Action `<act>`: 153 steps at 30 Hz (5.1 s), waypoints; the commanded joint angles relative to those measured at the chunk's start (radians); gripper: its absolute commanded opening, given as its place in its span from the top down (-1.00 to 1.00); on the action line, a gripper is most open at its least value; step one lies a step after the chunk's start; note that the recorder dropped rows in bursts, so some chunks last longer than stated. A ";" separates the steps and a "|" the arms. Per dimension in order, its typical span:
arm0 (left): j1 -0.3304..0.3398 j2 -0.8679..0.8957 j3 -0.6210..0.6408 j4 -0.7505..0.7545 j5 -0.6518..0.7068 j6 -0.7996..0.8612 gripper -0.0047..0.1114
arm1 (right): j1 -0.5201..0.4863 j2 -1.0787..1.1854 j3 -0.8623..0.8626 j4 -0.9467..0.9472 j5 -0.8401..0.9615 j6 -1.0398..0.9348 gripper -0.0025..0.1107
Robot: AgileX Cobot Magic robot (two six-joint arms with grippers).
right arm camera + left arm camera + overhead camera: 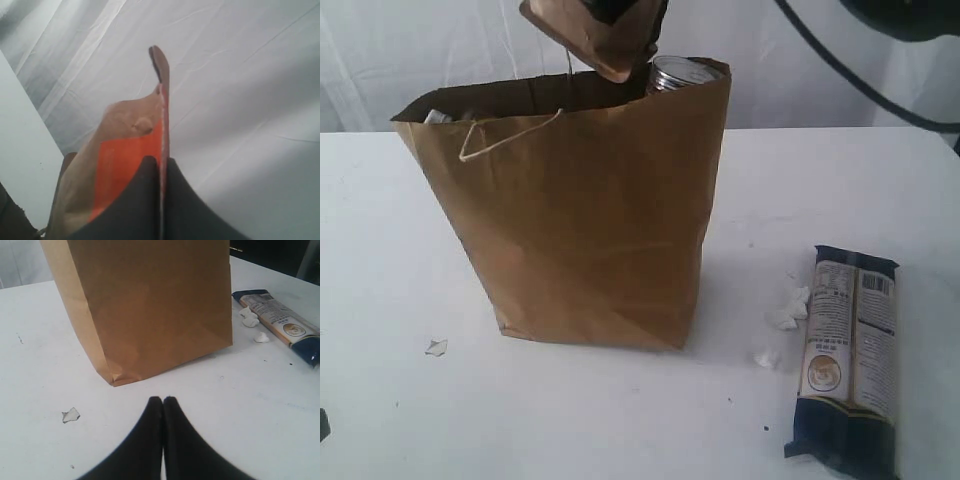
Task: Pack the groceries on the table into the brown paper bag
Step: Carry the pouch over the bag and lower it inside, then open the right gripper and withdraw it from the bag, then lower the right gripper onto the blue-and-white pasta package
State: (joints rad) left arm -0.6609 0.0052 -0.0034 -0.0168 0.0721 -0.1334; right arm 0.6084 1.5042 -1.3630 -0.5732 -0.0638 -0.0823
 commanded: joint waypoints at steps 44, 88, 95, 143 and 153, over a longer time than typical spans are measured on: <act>0.000 -0.005 0.003 -0.010 0.003 0.002 0.92 | 0.248 -0.135 -0.018 0.585 0.660 -0.433 0.96; 0.000 -0.005 0.003 -0.010 0.003 0.002 0.92 | 0.171 -0.006 -0.057 0.593 0.438 -0.278 0.96; 0.000 -0.005 0.003 -0.010 0.003 0.002 0.92 | 0.205 0.012 -0.101 0.626 0.426 -0.290 0.96; 0.000 -0.005 0.003 -0.010 0.003 0.002 0.92 | 0.196 -0.395 -0.101 0.015 0.854 0.283 0.08; 0.000 -0.005 0.003 -0.010 0.003 0.002 0.92 | 0.196 -0.640 -0.014 -0.192 1.201 0.497 0.08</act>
State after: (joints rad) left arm -0.6609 0.0052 -0.0034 -0.0168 0.0721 -0.1334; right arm 0.8090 0.9100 -1.4148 -0.7407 1.0619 0.3516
